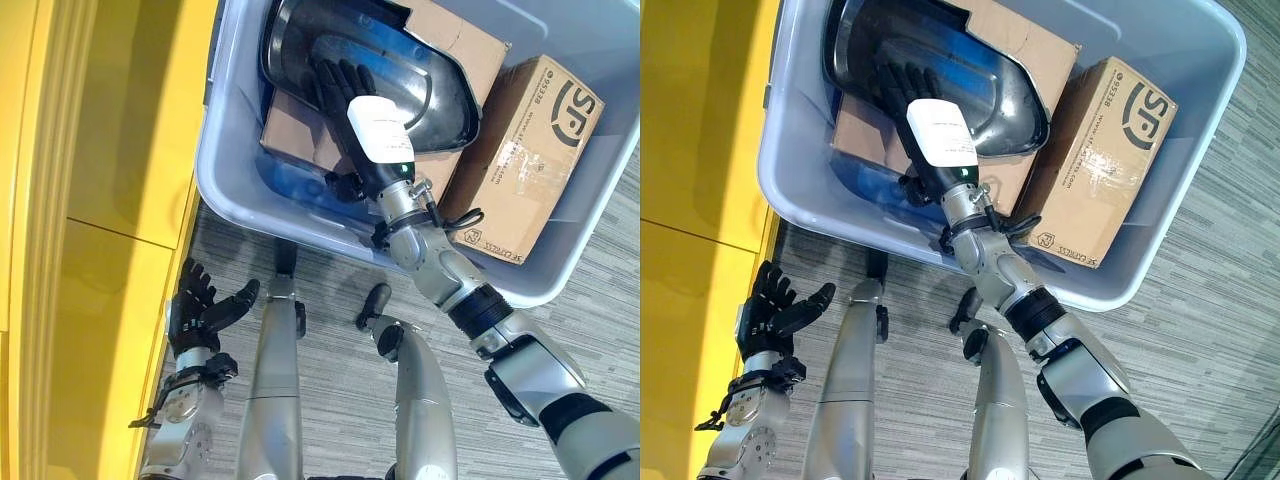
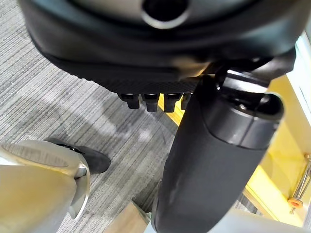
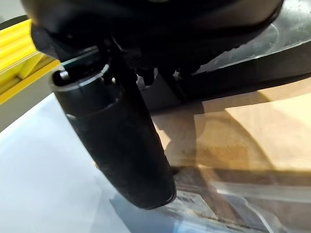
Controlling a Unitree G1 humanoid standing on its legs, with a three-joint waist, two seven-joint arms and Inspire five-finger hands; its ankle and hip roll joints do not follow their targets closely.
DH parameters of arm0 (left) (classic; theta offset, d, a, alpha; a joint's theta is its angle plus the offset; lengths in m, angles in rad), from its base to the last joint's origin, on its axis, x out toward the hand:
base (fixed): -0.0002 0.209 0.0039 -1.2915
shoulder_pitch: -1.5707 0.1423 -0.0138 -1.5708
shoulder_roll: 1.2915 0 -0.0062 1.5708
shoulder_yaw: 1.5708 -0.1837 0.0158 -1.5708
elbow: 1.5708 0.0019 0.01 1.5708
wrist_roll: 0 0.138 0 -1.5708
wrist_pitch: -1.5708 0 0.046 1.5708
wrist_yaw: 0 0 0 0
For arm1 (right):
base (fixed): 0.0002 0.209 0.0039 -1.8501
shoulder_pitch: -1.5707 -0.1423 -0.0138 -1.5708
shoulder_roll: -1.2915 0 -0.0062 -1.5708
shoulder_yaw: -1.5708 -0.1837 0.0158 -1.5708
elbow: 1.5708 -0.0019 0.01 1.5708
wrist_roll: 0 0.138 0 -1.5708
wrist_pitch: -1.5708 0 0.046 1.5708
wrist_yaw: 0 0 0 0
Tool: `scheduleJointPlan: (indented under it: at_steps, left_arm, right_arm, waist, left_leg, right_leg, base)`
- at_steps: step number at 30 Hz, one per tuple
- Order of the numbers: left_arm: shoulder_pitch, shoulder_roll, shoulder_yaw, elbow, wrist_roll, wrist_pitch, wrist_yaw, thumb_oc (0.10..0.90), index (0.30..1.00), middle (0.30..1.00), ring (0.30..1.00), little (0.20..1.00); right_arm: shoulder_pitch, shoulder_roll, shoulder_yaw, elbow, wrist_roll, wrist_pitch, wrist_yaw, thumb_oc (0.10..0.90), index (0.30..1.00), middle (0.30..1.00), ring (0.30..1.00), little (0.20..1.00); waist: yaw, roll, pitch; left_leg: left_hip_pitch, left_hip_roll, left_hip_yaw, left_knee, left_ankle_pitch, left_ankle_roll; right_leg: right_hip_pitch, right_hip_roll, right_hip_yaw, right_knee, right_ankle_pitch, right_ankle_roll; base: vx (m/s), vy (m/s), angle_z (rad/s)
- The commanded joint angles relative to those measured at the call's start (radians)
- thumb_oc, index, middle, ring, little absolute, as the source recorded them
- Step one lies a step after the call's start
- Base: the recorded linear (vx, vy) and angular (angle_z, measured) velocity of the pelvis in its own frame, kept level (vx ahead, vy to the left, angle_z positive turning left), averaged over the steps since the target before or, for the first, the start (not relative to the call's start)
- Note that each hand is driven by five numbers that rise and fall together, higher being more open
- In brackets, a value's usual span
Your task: Move parts from the plastic box to the shelf.
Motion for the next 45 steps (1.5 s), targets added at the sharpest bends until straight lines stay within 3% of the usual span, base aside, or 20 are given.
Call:
scheduleJointPlan:
  at_steps: [1, 15, 22, 35, 37, 39, 40, 45]
  left_arm:
    - [0.023, 0.0, -0.008, -0.076, -0.002, -0.068, 0.003, 0.9, 1.0, 1.0, 1.0, 1.0]
    - [0.01, -0.004, 0.001, -0.053, -0.01, -0.065, -0.001, 0.9, 1.0, 1.0, 1.0, 1.0]
    - [0.005, -0.001, 0.002, -0.047, -0.012, -0.061, -0.011, 0.9, 1.0, 1.0, 1.0, 1.0]
    - [0.003, 0.001, 0.004, -0.018, -0.012, -0.048, -0.035, 0.9, 1.0, 1.0, 1.0, 1.0]
    - [-0.008, 0.0, 0.012, -0.006, -0.006, -0.043, -0.043, 0.9, 1.0, 1.0, 1.0, 1.0]
    - [-0.003, -0.001, 0.016, -0.002, -0.005, -0.041, -0.047, 0.9, 1.0, 1.0, 1.0, 1.0]
    - [-0.006, 0.003, 0.03, -0.005, -0.001, -0.039, -0.053, 0.9, 1.0, 1.0, 1.0, 1.0]
    - [-0.002, 0.005, 0.048, -0.014, 0.01, -0.036, -0.07, 0.9, 1.0, 1.0, 1.0, 1.0]
  right_arm:
    - [0.022, -0.004, 0.005, 0.206, 0.157, 0.05, 0.074, 0.4, 0.3, 0.3, 0.3, 0.3]
    - [0.049, -0.026, 0.024, 0.154, 0.184, 0.037, 0.105, 0.4, 0.3, 0.3, 0.3, 0.3]
    - [0.08, -0.037, 0.026, 0.156, 0.168, 0.037, 0.113, 0.4, 0.3, 0.3, 0.3, 0.3]
    - [0.117, -0.059, 0.028, 0.152, 0.158, 0.031, 0.125, 0.4, 0.3, 0.3, 0.3, 0.3]
    - [0.131, -0.086, 0.025, 0.108, 0.143, 0.026, 0.137, 0.4, 0.3, 0.3, 0.3, 0.3]
    - [0.147, -0.095, 0.025, 0.087, 0.139, 0.024, 0.144, 0.4, 0.3, 0.3, 0.3, 0.3]
    - [0.16, -0.133, 0.023, 0.024, 0.113, 0.015, 0.16, 0.4, 0.3, 0.3, 0.3, 0.3]
    - [0.202, -0.215, 0.001, -0.112, 0.081, -0.008, 0.188, 0.4, 0.3, 0.3, 0.3, 0.3]
  waist:
    - [0.037, 0.075, -0.006]
    - [0.024, 0.056, -0.006]
    - [0.028, 0.042, -0.006]
    - [0.036, 0.024, -0.006]
    - [0.037, 0.017, -0.006]
    - [0.034, 0.011, -0.006]
    - [0.034, 0.005, -0.006]
    - [0.031, -0.013, -0.006]
  left_leg:
    - [-0.003, -0.038, -0.021, 0.064, -0.136, 0.04]
    - [0.056, -0.036, -0.019, -0.012, -0.106, 0.03]
    - [0.151, -0.034, -0.021, -0.103, -0.073, 0.021]
    - [0.28, -0.03, -0.023, -0.164, -0.055, 0.015]
    - [0.31, -0.024, -0.013, -0.194, -0.018, 0.019]
    - [0.347, -0.024, -0.019, -0.199, -0.044, 0.012]
    - [0.369, -0.017, -0.01, -0.224, -0.008, 0.016]
    - [0.469, -0.01, 0.0, -0.278, 0.005, 0.013]
  right_leg:
    - [0.023, 0.036, -0.026, 0.008, 0.009, 0.039]
    - [0.081, 0.042, -0.036, -0.053, 0.025, 0.037]
    - [0.173, 0.052, -0.048, -0.132, 0.048, 0.044]
    - [0.3, 0.064, -0.055, -0.195, 0.062, 0.043]
    - [0.33, 0.067, -0.065, -0.228, 0.091, 0.037]
    - [0.362, 0.069, -0.053, -0.233, 0.076, 0.047]
    - [0.385, 0.071, -0.064, -0.264, 0.107, 0.04]
    - [0.476, 0.074, -0.055, -0.32, 0.129, 0.049]
  base:
    - [0.0, 0.0, 0.0]
    - [0.0, -0.012, 0.03]
    - [0.0, -0.039, 0.0]
    - [0.0, -0.028, 0.04]
    - [-0.03, -0.004, -0.01]
    - [0.01, -0.03, -0.05]
    - [-0.04, -0.03, -0.05]
    - [0.03, -0.025, -0.06]
